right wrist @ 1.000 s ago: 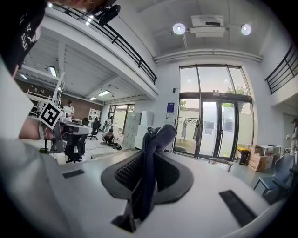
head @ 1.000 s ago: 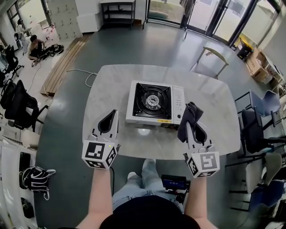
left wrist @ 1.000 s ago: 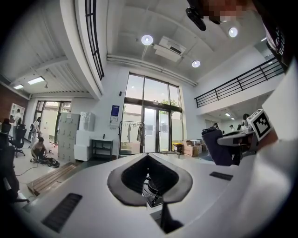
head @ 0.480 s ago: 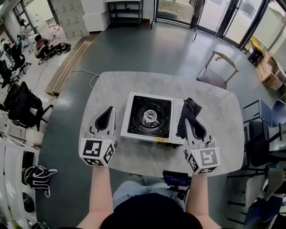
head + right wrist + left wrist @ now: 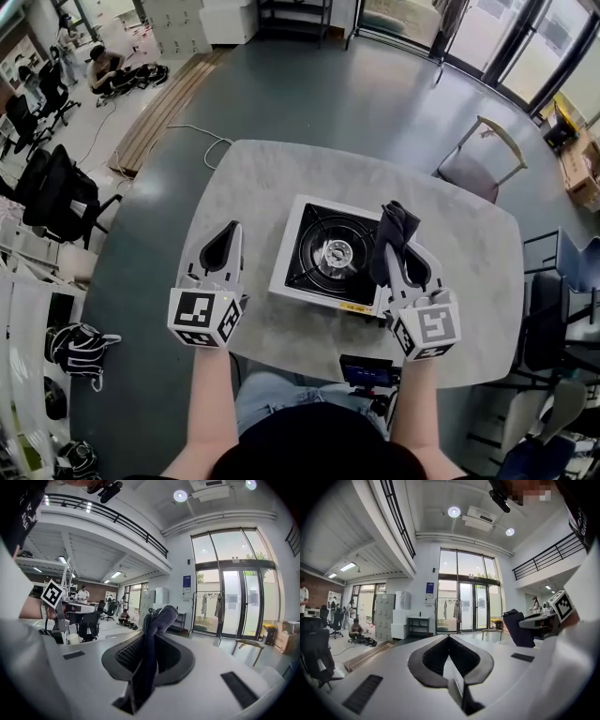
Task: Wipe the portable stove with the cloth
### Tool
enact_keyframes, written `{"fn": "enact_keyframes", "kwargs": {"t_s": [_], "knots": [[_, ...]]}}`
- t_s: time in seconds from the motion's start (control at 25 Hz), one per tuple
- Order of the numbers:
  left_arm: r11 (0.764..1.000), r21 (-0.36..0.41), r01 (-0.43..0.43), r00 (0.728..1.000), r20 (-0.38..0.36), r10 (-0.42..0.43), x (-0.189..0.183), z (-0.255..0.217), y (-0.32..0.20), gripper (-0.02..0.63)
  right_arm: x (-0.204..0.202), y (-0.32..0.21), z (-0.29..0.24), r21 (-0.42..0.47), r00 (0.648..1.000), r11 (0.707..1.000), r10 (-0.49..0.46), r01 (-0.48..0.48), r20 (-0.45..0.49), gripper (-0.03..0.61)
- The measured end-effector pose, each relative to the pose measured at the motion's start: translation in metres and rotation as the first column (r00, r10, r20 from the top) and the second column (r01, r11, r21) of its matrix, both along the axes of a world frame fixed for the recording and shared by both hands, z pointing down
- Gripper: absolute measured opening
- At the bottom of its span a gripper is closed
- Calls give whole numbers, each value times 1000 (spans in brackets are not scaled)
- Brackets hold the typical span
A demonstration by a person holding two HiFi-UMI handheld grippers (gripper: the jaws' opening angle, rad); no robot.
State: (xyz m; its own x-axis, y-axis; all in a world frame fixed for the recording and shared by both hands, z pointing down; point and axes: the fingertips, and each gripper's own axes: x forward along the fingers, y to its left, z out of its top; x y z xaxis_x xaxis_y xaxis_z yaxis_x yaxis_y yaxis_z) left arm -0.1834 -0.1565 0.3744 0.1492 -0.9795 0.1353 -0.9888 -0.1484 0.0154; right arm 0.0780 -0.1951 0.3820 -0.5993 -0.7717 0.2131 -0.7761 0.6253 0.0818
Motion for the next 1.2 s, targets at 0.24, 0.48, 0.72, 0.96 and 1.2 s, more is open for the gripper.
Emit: {"fn": "enact_keyframes", "kwargs": {"t_s": [0.24,0.48,0.72,0.96,1.2], "knots": [[999,-31,-11,1000,-25,10,-46,11,-12,11,-49,-16,20,-56,1000,998,7,-6,21,66],[998,-61,-8,999,-34,6,-93,24,-22,11,-100,-32,51,-112,999,993,-24,20,-39,66],[997,-82,-10,997,-74,4,-121,41,-28,11,-140,-44,85,-161,977,985,-97,67,-188,66],[996,-85,-6,995,-102,-2,-134,47,-38,11,-163,-59,110,-241,924,964,-189,111,-332,66],[996,-92,-18,992,-125,6,-132,54,-44,11,-162,-70,140,-259,823,956,-253,135,-508,66]]}}
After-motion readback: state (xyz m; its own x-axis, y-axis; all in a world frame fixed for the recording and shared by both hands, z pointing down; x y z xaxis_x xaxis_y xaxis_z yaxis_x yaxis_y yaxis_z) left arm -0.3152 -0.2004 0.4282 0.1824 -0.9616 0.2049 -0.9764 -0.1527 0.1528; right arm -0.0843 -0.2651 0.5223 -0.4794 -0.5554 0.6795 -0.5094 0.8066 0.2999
